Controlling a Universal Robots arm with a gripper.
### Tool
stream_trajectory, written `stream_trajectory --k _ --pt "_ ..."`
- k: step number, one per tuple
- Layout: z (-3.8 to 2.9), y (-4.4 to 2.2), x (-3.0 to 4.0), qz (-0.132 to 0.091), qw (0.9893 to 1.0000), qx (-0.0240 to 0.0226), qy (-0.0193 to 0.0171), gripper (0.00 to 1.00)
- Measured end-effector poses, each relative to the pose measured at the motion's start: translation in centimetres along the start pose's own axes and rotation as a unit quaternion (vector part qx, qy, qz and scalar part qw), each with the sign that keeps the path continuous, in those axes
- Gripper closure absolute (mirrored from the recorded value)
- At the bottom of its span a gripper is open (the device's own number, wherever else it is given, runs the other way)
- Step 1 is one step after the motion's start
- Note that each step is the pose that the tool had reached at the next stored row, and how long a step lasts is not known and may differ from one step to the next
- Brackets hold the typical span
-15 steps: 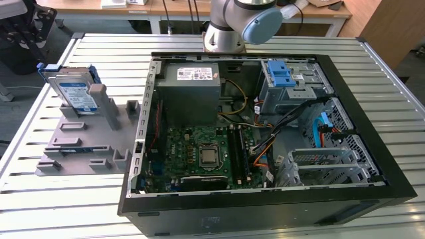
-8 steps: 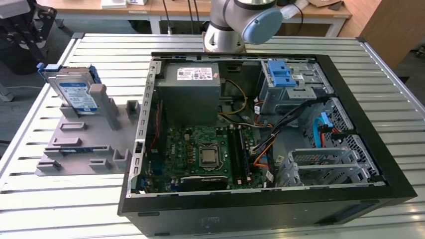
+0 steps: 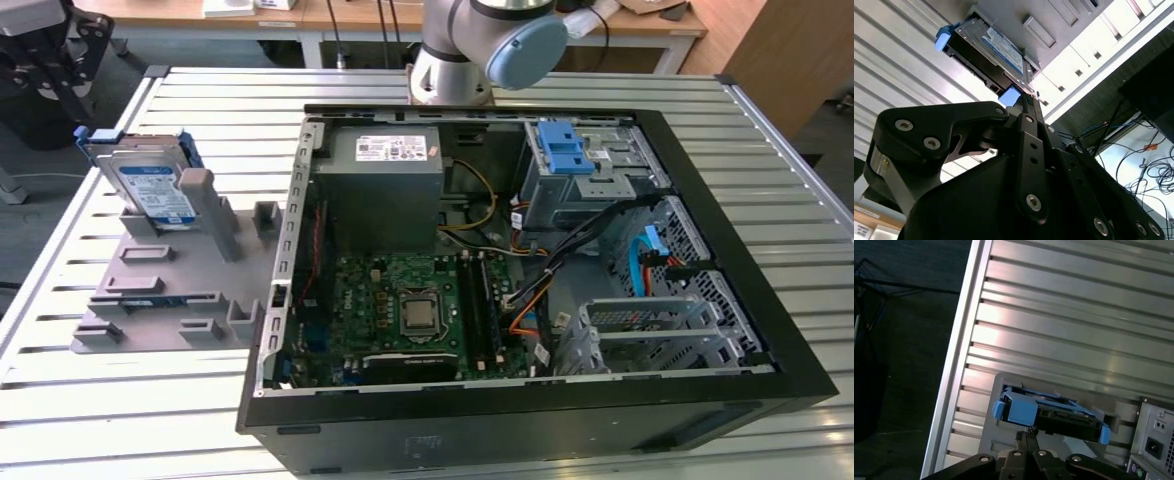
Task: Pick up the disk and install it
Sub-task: 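Pick up the disk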
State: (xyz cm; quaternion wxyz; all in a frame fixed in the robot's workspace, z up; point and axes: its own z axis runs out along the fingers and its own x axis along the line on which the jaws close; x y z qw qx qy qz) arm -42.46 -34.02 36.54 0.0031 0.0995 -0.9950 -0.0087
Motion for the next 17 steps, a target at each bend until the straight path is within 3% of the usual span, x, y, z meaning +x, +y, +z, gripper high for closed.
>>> stream_trajectory --k 5,11,17 --pt "0.01 0.00 0.00 -0.016 0.9999 0.0002 0.0003 0.89" --pt "0.03 0.00 0.00 -0.047 0.9989 0.0022 0.0006 0.89" --pt "0.06 0.00 0.00 -0.078 0.9969 0.0031 -0.0016 0.89"
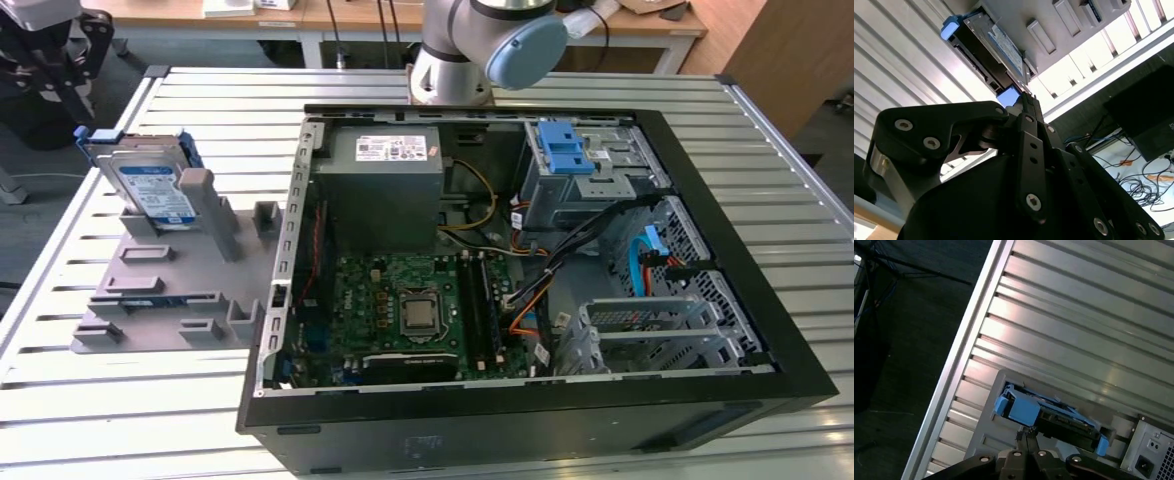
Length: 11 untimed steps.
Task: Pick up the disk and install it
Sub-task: 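Pick up the disk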
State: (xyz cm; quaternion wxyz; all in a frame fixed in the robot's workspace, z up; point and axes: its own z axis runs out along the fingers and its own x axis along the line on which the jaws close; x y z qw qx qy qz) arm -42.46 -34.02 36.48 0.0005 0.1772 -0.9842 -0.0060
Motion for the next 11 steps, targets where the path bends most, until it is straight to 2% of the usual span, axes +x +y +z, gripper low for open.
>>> stream_trajectory --k 6,11 --pt "0.04 0.00 0.01 -0.030 0.9995 0.0002 -0.0003 0.89" --pt "0.06 0.00 0.00 -0.043 0.9991 0.0002 -0.0003 0.89"
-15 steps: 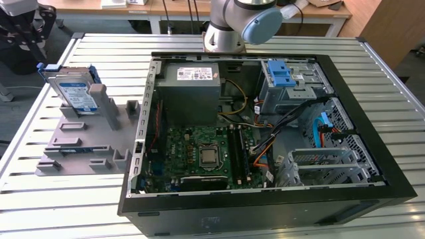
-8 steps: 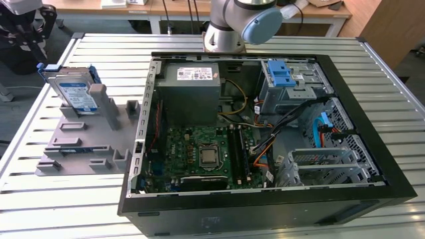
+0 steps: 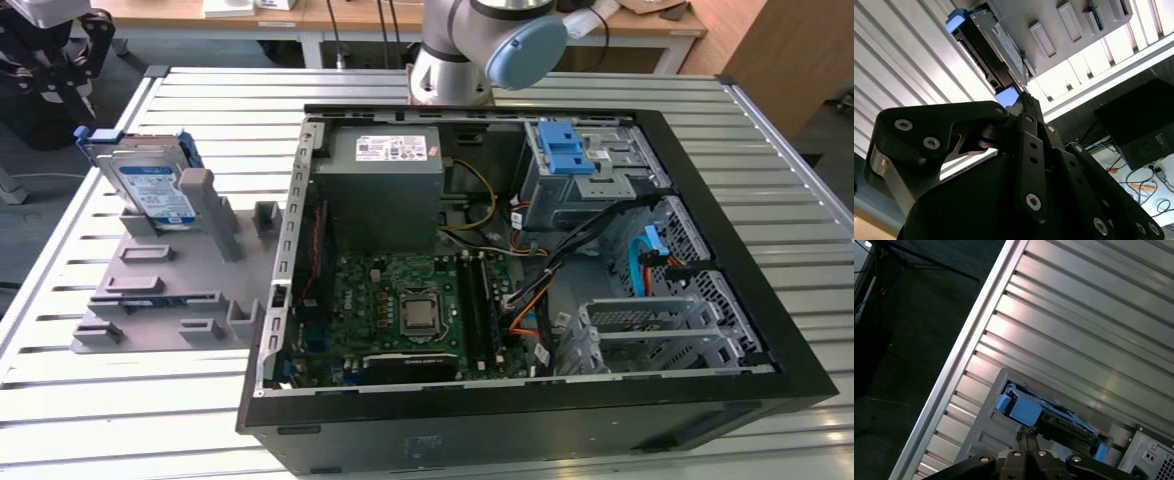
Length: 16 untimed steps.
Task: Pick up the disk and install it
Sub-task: 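Pick up the disk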
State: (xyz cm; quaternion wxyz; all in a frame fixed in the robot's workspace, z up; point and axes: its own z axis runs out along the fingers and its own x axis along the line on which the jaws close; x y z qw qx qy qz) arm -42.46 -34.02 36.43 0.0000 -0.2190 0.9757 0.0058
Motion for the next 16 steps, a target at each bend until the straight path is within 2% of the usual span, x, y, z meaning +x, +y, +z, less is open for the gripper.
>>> stream_trajectory --k 7,11,16 --pt "0.00 0.00 0.00 -0.003 1.0000 0.0000 0.0000 0.89" --pt "0.02 0.00 0.00 -0.030 0.9995 0.0000 0.0003 0.89" --pt "0.03 0.00 0.00 -0.069 0.9976 -0.0001 0.0007 0.89"
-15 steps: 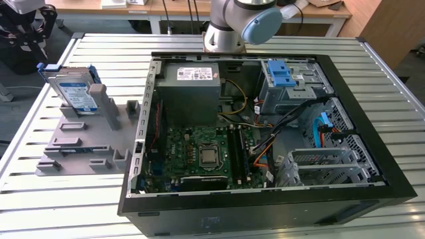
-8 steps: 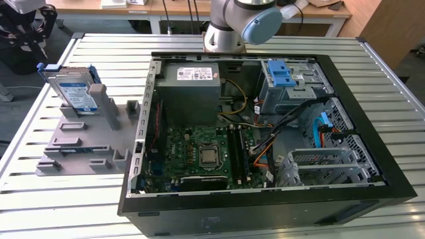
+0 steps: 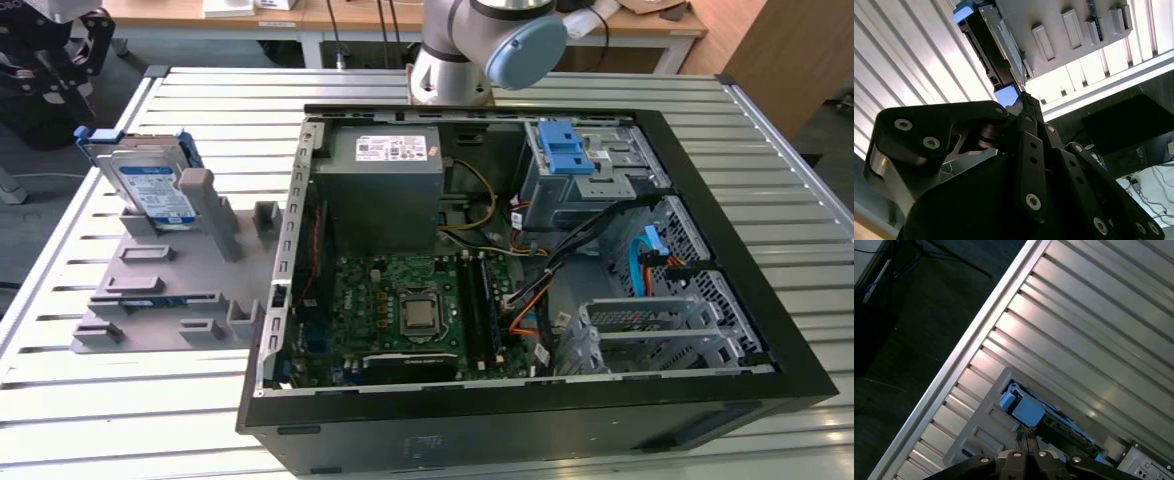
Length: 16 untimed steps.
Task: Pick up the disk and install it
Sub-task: 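Pick up the disk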
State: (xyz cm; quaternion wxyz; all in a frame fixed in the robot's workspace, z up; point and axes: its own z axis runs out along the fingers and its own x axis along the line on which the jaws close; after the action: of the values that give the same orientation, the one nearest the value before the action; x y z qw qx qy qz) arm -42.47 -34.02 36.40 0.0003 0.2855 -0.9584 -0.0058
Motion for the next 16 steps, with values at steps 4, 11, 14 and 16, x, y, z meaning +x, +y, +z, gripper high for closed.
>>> stream_trajectory --k 4,11,14,16 --pt "0.01 0.00 0.00 -0.034 0.9994 -0.0001 0.0004 0.89" --pt "0.03 0.00 0.00 -0.094 0.9956 -0.0003 0.0010 0.89" --pt "0.04 0.00 0.00 -0.116 0.9933 -0.0003 0.0013 0.89" --pt "0.04 0.00 0.00 -0.130 0.9915 -0.0003 0.0014 0.89"
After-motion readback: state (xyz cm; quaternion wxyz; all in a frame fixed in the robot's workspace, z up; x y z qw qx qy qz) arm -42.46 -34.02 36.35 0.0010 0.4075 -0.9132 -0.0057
